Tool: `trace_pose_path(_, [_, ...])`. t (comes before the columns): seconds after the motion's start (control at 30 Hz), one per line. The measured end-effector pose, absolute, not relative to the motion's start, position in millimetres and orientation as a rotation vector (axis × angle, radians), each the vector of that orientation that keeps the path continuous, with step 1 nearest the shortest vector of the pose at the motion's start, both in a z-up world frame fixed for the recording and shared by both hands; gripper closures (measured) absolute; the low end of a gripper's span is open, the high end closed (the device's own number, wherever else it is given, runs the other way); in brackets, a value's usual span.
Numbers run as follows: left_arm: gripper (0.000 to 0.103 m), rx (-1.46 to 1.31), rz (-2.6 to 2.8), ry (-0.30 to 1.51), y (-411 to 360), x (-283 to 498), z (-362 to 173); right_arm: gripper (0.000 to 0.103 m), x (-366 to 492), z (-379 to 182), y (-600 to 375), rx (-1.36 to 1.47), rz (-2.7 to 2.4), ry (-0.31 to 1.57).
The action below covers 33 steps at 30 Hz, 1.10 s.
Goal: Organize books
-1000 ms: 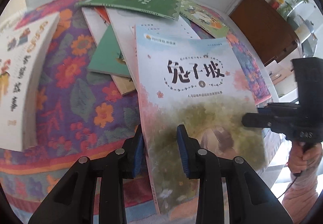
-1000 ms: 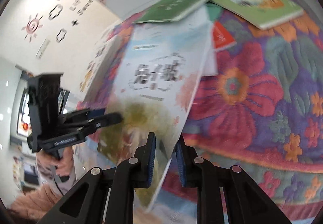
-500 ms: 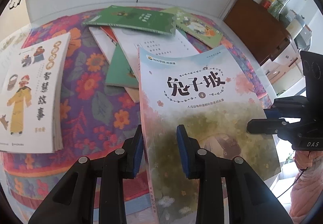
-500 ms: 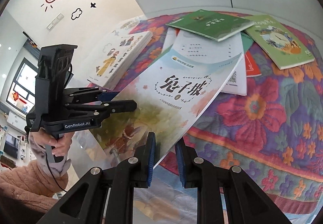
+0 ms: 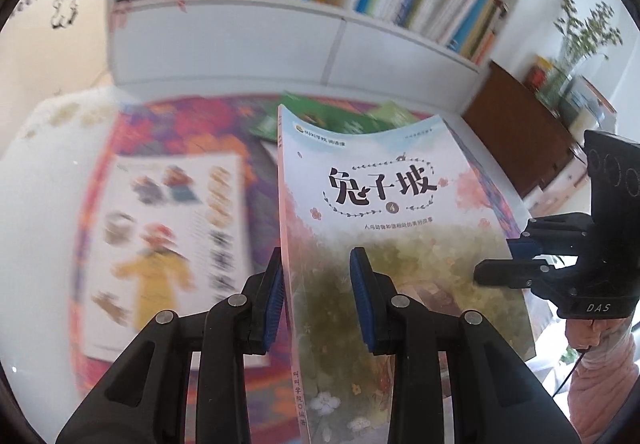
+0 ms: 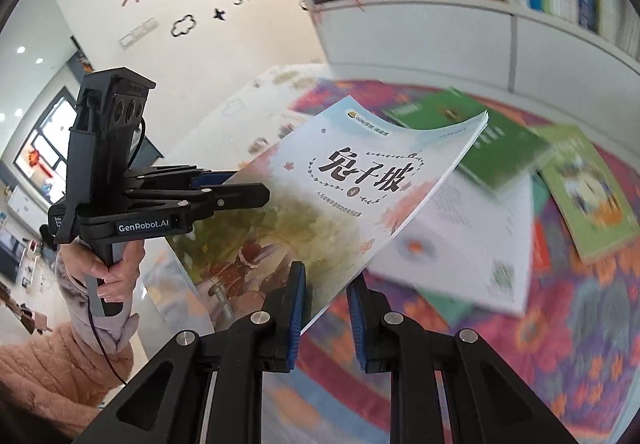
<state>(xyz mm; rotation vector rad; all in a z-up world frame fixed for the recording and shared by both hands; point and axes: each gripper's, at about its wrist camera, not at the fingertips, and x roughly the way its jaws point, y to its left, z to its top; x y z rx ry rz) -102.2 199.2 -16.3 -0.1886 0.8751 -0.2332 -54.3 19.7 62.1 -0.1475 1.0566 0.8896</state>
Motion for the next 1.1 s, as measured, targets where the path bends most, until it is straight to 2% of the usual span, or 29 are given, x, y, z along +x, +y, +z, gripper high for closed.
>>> trace_pose_path(0.23, [0.074,-0.202,-0.122,0.844,261,-95,-14,0.083,-23,54,93,-0.135,0.985,1.027])
trace_pose_path(0.47, [0.074,-0.241,-0.055,0.864,315,-84,-50,0.083,-2,24,154,-0.14,1.037,1.035])
trace_pose_path(0.8, [0.075,-0.219,-0.013,0.945,335,-72,-96,0.083,7,-40,193,-0.118,1.039,1.156])
trace_pose_path(1.1, [0.073,-0.114,0.064,0.958,331,-73,-99,0.082,11,-50,190,-0.097,1.018,1.183])
